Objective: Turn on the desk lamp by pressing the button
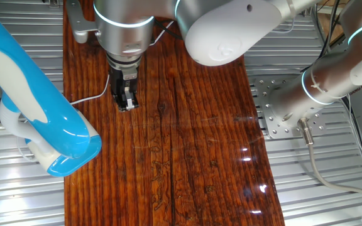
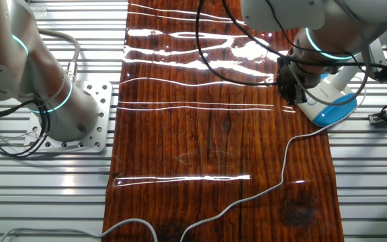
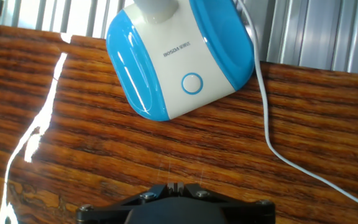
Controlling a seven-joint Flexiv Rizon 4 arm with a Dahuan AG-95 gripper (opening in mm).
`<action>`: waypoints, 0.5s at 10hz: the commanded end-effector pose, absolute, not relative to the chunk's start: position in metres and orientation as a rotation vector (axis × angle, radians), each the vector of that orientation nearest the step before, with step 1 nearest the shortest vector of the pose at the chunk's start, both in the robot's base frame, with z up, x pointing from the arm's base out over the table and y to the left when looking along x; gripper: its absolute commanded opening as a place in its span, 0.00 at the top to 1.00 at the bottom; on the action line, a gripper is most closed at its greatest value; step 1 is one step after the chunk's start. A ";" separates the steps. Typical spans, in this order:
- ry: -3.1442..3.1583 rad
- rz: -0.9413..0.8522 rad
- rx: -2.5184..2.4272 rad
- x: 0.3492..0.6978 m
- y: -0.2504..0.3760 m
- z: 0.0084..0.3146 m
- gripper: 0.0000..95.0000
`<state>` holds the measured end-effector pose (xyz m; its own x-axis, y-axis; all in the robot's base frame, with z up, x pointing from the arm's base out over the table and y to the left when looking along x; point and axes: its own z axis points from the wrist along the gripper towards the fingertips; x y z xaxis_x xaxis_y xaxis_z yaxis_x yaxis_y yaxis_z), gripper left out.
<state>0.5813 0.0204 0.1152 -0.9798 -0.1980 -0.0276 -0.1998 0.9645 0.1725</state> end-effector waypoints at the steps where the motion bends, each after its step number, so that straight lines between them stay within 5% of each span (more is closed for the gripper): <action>1: 3.100 0.271 -0.330 0.582 0.021 0.115 1.00; 5: 3.099 0.279 -0.340 0.582 0.021 0.115 1.00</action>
<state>0.5816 0.0203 0.1150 -0.9762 -0.2145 -0.0309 -0.2166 0.9605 0.1750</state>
